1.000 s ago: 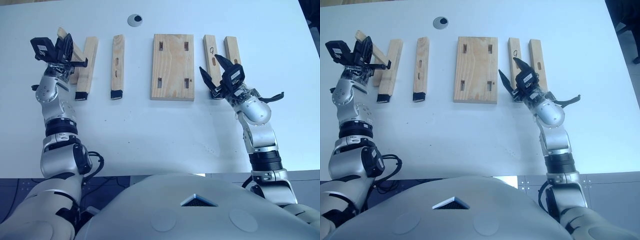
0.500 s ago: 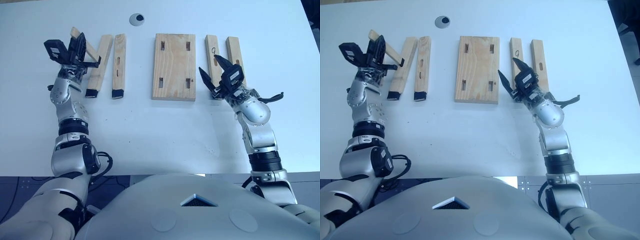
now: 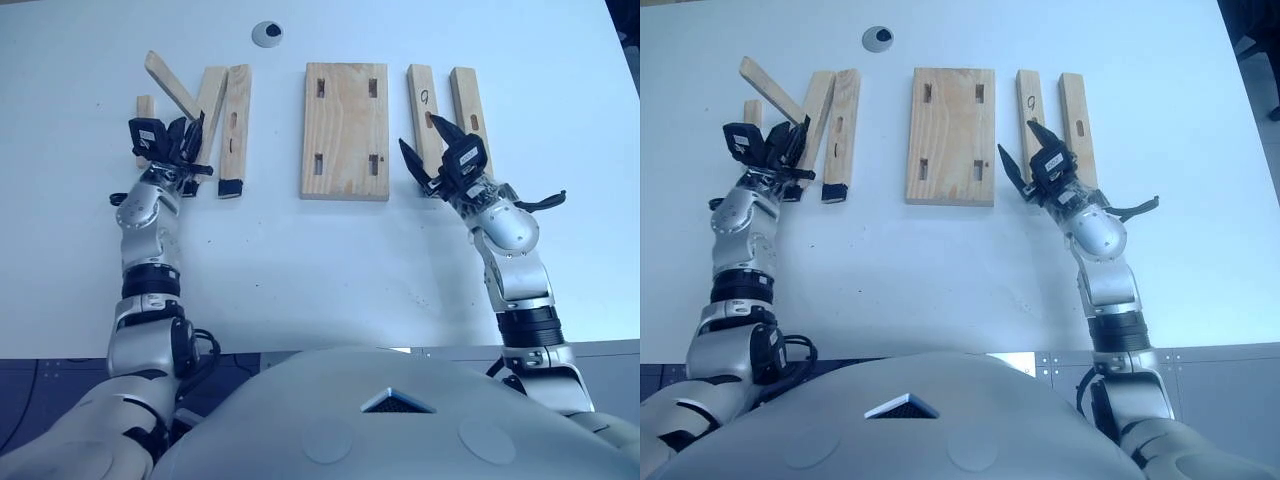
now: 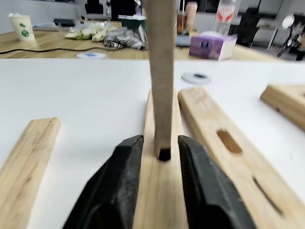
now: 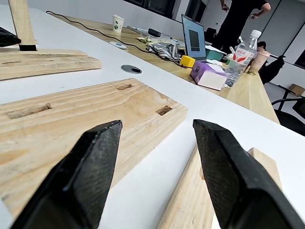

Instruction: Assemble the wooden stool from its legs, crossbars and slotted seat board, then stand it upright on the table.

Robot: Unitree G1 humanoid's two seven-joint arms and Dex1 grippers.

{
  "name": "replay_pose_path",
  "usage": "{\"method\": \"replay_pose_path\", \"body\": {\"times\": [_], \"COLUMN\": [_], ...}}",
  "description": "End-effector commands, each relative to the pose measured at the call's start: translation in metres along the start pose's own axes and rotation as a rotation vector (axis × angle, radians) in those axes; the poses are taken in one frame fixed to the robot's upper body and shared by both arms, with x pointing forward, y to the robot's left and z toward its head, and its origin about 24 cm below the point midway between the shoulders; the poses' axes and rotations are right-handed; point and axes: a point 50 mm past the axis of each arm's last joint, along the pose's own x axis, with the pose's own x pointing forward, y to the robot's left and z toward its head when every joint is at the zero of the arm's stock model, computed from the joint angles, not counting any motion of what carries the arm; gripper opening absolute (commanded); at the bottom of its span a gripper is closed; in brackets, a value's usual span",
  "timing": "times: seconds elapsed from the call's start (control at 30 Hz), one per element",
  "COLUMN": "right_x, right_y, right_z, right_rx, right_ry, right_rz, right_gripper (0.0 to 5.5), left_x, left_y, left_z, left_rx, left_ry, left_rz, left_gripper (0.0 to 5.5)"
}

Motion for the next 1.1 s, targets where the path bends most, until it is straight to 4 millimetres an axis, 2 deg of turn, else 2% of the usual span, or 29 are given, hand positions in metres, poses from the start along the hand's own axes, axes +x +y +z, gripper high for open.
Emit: {"method": "replay_pose_path", "body": {"times": [0.03,0.13,0.23,0.4,0.67,1.0,1.1], "right_x": [0.001,0.0,-0.001,-0.001,0.0,0.003,0.004], "right_y": [0.007,0.006,0.006,0.007,0.007,0.007,0.001], "right_z": [-0.001,0.0,-0.002,-0.003,-0.005,-0.005,-0.002], "right_rx": [0.012,0.01,0.007,0.01,0.007,-0.002,-0.01], "right_ry": [0.004,0.006,0.014,0.019,0.028,0.027,0.011], "right_rz": [0.008,0.008,0.005,0.003,0.002,0.014,-0.016], "right_gripper": [2.76,2.76,2.76,2.76,2.76,2.76,2.76], "left_x": [-0.019,-0.022,-0.022,-0.021,-0.026,-0.023,-0.014], "left_y": [-0.002,-0.008,-0.005,-0.001,-0.008,-0.007,0.003], "left_z": [-0.009,0.005,0.018,0.029,0.013,0.014,0.029], "left_rx": [0.054,0.092,0.126,0.127,0.028,0.035,0.073], "left_ry": [0.138,0.185,0.24,0.285,0.46,0.483,0.395], "left_rz": [-0.038,-0.062,-0.039,0.035,0.013,0.029,0.102], "left_gripper": [1.92,2.35,2.79,3.48,3.48,2.01,1.98]}}
